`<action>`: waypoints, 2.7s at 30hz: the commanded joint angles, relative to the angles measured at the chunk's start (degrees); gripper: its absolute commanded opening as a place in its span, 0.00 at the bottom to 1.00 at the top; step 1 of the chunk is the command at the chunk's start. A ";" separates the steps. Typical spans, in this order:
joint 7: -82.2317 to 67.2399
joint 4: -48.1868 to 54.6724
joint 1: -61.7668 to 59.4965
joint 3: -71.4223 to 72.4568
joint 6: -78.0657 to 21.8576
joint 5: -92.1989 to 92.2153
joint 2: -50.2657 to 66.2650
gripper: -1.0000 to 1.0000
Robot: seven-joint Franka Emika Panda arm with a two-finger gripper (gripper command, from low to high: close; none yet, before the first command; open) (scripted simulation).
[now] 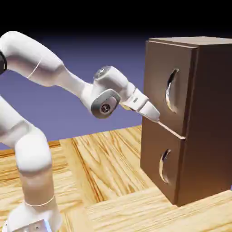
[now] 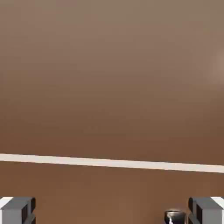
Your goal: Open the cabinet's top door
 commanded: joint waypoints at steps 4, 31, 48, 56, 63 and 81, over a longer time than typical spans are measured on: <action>7.52 0.85 2.51 -3.16 -0.51 -9.97 -1.71 0.50; 58.25 6.58 19.47 -24.47 -3.94 -77.25 -13.24 0.50; 90.20 10.19 30.14 -37.90 -6.10 -119.61 -20.50 0.50; 105.23 11.89 35.17 -44.21 -7.11 -139.54 -23.92 0.50; 118.38 13.38 39.56 -49.74 -8.00 -156.99 -26.91 0.50; 121.28 8.26 31.50 -38.35 -20.45 -147.10 -20.90 0.00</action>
